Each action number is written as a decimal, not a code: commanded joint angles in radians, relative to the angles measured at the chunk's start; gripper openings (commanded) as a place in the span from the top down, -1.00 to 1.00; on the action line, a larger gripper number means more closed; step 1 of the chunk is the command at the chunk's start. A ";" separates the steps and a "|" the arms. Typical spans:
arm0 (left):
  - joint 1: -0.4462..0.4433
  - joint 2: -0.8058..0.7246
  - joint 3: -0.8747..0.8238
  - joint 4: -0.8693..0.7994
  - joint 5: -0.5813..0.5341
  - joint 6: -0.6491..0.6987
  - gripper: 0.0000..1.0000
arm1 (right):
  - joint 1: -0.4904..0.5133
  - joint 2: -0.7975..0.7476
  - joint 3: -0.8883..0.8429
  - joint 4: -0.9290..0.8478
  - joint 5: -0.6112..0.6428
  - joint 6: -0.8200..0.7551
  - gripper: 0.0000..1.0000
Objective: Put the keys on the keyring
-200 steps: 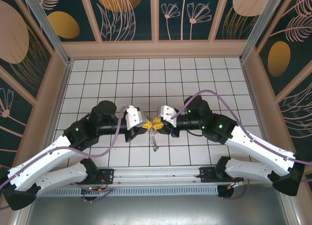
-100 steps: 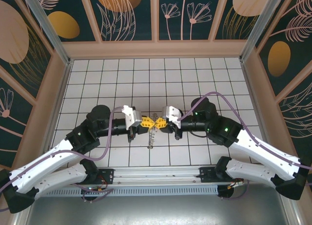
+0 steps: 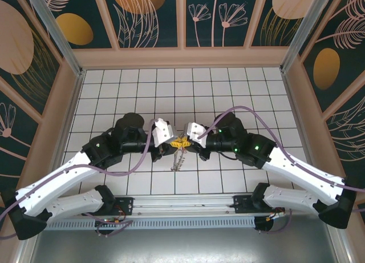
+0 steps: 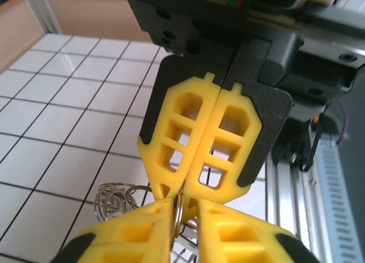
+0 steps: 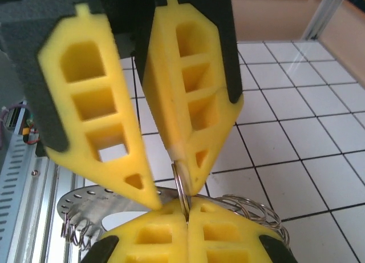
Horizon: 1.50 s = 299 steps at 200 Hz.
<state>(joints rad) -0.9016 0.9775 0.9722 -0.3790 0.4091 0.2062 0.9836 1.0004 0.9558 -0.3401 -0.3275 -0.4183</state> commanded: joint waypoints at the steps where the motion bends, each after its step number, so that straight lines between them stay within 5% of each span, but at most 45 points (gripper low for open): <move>1: -0.006 0.019 0.032 -0.063 0.010 0.051 0.75 | 0.015 0.001 0.048 0.012 0.037 -0.023 1.00; 17: -0.005 0.016 0.015 -0.038 0.013 0.049 1.00 | 0.017 -0.011 0.046 0.016 0.019 -0.028 1.00; 85: -0.005 -0.105 -0.100 0.213 0.044 -0.064 1.00 | 0.017 -0.056 -0.001 0.076 -0.047 0.001 1.00; 124: -0.006 -0.187 -0.201 0.475 0.117 -0.173 1.00 | 0.017 -0.066 -0.029 0.112 -0.105 0.038 0.66; 161: -0.006 -0.203 -0.224 0.572 0.175 -0.221 1.00 | 0.017 -0.079 -0.052 0.148 -0.154 0.052 0.59; 179: -0.006 -0.198 -0.224 0.583 0.204 -0.235 1.00 | 0.015 -0.097 -0.066 0.172 -0.163 0.057 0.64; 206: -0.005 -0.193 -0.234 0.581 0.212 -0.243 1.00 | 0.014 -0.128 -0.086 0.204 -0.166 0.062 1.00; 238: -0.005 -0.180 -0.220 0.498 0.200 -0.226 1.00 | 0.006 -0.163 -0.100 0.223 -0.163 0.068 1.00; 273: -0.006 -0.193 -0.217 0.472 0.197 -0.224 1.00 | 0.004 -0.160 -0.109 0.233 -0.194 0.073 0.68; 299: -0.005 -0.212 -0.224 0.511 0.207 -0.237 1.00 | 0.004 -0.144 -0.106 0.227 -0.179 0.075 0.98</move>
<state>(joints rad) -0.9054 0.7967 0.7383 0.0891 0.5945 -0.0093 0.9943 0.8562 0.8524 -0.1558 -0.5030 -0.3573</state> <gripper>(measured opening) 0.041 0.075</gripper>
